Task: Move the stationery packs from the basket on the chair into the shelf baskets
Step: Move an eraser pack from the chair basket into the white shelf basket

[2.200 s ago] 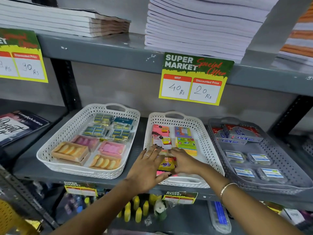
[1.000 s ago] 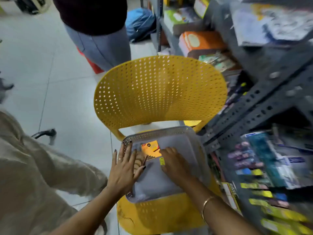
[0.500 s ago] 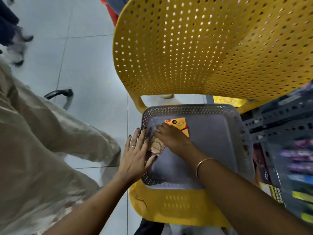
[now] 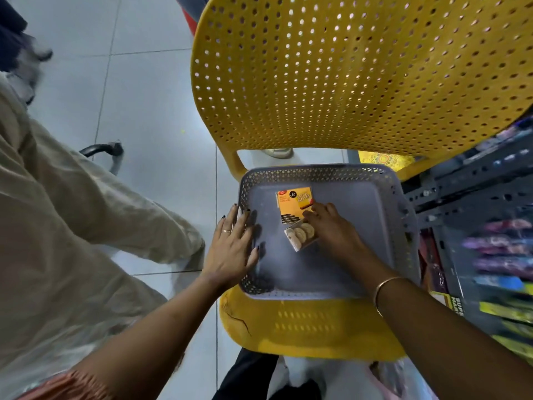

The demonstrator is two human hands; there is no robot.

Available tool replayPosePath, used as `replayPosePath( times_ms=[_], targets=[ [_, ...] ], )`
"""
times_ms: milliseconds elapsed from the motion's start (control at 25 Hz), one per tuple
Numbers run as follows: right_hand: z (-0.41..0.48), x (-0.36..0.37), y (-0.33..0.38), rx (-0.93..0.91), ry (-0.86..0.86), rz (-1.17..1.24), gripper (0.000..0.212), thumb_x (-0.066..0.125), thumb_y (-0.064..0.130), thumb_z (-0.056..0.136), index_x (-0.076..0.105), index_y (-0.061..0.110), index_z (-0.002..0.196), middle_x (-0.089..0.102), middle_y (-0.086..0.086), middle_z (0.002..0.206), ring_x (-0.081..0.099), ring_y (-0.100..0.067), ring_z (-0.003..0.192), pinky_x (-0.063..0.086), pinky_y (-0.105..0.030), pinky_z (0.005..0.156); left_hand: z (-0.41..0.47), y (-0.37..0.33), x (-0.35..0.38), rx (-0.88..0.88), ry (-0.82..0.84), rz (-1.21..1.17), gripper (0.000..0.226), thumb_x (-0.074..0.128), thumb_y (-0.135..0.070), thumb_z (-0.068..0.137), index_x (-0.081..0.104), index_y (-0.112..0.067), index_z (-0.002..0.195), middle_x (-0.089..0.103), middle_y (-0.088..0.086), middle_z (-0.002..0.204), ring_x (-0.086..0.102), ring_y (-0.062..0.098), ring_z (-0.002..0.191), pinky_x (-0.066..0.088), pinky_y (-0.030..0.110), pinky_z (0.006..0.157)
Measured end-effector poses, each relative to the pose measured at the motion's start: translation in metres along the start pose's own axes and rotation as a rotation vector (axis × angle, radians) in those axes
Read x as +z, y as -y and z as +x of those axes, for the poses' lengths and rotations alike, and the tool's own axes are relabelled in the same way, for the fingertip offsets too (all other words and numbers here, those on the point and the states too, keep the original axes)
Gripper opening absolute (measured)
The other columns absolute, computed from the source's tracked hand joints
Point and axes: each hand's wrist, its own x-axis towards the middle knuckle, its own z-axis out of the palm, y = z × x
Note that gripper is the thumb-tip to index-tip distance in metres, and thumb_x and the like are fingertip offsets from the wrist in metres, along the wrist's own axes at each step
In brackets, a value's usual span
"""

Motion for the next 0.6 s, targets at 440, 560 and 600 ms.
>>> replayPosePath(
  times_ms=[440, 560, 600],
  targets=[
    [-0.134, -0.193, 0.000, 0.232, -0.328, 0.156, 0.036, 0.062, 0.018, 0.071, 0.052, 0.007, 0.104, 0.049, -0.013, 0.115, 0.042, -0.032, 0.113, 0.045, -0.043, 0.085, 0.061, -0.065, -0.145, 0.272, -0.199, -0.074, 0.061, 0.033, -0.052, 0.089, 0.051, -0.004, 0.122, 0.040, 0.021, 0.141, 0.023, 0.034, 0.134, 0.015, 0.047, 0.105],
    [-0.199, -0.271, 0.001, 0.348, -0.473, 0.156, 0.037, 0.050, 0.031, 0.071, 0.053, 0.009, 0.101, 0.050, -0.012, 0.109, 0.044, -0.030, 0.110, 0.046, -0.045, 0.081, 0.105, -0.123, -0.221, 0.461, -0.337, -0.122, 0.057, 0.039, -0.046, 0.085, 0.054, -0.001, 0.117, 0.041, 0.023, 0.140, 0.027, 0.037, 0.132, 0.025, 0.048, 0.098],
    [-0.215, -0.293, 0.002, 0.383, -0.466, 0.140, 0.038, 0.054, 0.031, 0.073, 0.053, 0.009, 0.104, 0.050, -0.012, 0.110, 0.043, -0.029, 0.112, 0.044, -0.042, 0.084, 0.115, -0.140, -0.240, 0.502, -0.375, -0.144, 0.058, 0.035, -0.049, 0.089, 0.053, -0.002, 0.118, 0.039, 0.023, 0.141, 0.028, 0.038, 0.132, 0.025, 0.048, 0.098]
  ],
)
